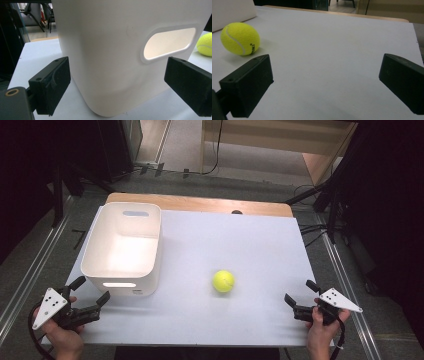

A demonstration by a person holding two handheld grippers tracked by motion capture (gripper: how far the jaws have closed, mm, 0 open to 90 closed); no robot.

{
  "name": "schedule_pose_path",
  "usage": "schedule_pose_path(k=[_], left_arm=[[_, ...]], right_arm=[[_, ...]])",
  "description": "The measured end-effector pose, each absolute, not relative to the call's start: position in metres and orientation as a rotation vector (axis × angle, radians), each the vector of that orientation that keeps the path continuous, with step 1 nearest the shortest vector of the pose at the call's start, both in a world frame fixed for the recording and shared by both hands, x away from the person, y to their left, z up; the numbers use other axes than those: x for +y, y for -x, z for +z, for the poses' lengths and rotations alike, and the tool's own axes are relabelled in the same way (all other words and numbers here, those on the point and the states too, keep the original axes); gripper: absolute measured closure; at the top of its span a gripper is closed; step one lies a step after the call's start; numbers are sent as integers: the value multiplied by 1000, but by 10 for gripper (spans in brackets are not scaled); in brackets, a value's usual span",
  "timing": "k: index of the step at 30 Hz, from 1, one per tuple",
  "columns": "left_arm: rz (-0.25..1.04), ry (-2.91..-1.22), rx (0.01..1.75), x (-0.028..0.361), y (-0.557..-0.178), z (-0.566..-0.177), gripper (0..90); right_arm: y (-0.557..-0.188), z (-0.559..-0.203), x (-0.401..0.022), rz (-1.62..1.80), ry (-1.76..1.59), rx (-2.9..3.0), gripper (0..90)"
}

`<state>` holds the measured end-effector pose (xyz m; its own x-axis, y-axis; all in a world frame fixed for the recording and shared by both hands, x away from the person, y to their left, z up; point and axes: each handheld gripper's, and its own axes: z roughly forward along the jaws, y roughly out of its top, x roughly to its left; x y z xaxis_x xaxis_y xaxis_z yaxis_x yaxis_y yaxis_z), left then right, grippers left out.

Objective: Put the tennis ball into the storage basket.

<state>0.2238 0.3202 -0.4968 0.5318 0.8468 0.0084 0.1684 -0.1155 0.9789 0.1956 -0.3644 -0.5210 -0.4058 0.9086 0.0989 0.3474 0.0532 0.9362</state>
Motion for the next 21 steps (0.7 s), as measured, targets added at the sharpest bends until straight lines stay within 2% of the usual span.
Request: schedule_pose_path(k=[13,21], left_arm=[[729,-1597,886,321,-222,-497,73],[732,-1602,877,320,-222,-497,73]], right_arm=[[-201,-514,-357,1354,-1201,1889,0],[-205,-498,-343,1355,-1184,1955,0]])
